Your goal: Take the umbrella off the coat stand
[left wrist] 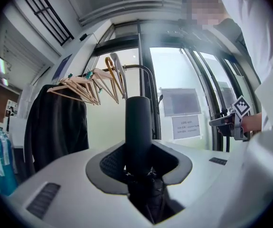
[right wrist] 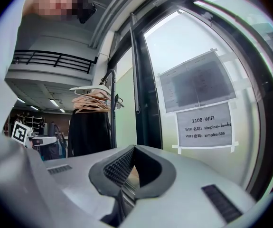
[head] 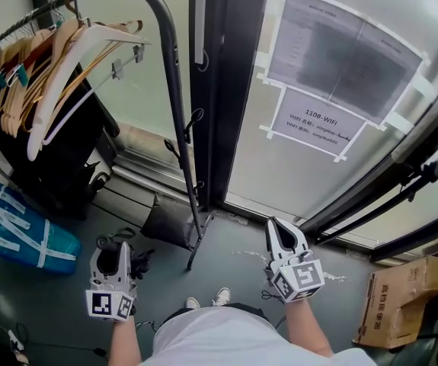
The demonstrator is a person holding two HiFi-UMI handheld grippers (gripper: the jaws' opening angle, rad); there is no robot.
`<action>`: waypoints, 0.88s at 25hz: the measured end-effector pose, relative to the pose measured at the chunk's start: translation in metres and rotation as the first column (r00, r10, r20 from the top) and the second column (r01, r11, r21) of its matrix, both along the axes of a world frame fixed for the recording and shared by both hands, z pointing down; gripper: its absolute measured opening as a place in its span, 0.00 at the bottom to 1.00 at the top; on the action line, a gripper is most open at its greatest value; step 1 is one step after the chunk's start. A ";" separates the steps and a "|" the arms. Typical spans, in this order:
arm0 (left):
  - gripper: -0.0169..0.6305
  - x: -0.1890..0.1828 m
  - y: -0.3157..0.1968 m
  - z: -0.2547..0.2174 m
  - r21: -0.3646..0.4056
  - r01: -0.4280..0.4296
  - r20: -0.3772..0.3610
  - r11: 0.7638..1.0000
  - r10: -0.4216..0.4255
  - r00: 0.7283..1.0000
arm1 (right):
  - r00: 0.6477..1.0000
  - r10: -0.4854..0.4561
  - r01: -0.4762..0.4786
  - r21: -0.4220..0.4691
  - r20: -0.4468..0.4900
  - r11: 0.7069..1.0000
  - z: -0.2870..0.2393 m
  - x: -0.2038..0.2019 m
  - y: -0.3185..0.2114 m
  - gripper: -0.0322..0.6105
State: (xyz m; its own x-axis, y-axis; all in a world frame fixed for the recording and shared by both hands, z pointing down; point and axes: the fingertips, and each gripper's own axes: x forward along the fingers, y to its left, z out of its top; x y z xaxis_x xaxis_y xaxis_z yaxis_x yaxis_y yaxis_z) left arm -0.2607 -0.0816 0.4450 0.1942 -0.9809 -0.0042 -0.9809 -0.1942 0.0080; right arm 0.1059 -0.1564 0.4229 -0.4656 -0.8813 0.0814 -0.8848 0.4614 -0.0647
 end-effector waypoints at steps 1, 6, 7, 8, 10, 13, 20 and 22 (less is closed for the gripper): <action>0.27 -0.001 0.004 0.002 -0.003 0.006 -0.006 1.000 -0.006 1.000 | 1.000 0.002 -0.002 0.001 -0.003 1.000 0.000 0.001 0.001 0.08; 0.27 -0.004 0.012 0.003 -0.015 0.053 0.001 0.998 -0.053 0.999 | 0.996 0.053 -0.050 0.037 -0.067 0.998 -0.009 0.019 0.004 0.08; 0.27 -0.005 0.013 0.002 -0.015 0.063 0.000 0.998 -0.063 0.998 | 0.995 0.066 -0.063 0.046 -0.078 0.997 -0.012 0.024 0.004 0.08; 0.27 -0.006 0.014 0.001 -0.013 0.070 -0.002 0.997 -0.070 0.998 | 0.993 0.079 -0.075 0.052 -0.083 0.996 -0.014 0.028 0.004 0.08; 0.27 -0.009 0.012 -0.001 -0.009 0.075 0.000 0.997 -0.075 0.997 | 0.992 0.100 -0.096 0.054 -0.078 0.994 -0.016 0.034 0.003 0.08; 0.27 -0.014 0.009 -0.005 -0.003 0.072 0.011 0.997 -0.072 0.997 | 0.992 0.113 -0.110 0.043 -0.062 0.993 -0.014 0.034 0.002 0.08; 0.27 -0.014 0.003 -0.015 0.020 0.045 0.020 0.999 -0.045 0.999 | 0.995 0.088 -0.086 0.040 -0.044 0.995 -0.011 0.014 0.001 0.08; 0.27 -0.015 0.003 -0.017 0.022 0.041 0.019 0.999 -0.041 0.999 | 0.996 0.080 -0.078 0.038 -0.045 0.996 -0.010 0.009 0.002 0.08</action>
State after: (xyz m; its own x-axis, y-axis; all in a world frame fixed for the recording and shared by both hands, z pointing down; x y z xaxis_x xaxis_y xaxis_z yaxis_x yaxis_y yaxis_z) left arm -0.2757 -0.0782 0.4284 0.1539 -0.9878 -0.0221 -0.9880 -0.1536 -0.0148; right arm 0.1154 -0.1548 0.4125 -0.3906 -0.9180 0.0690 -0.9203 0.3911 -0.0071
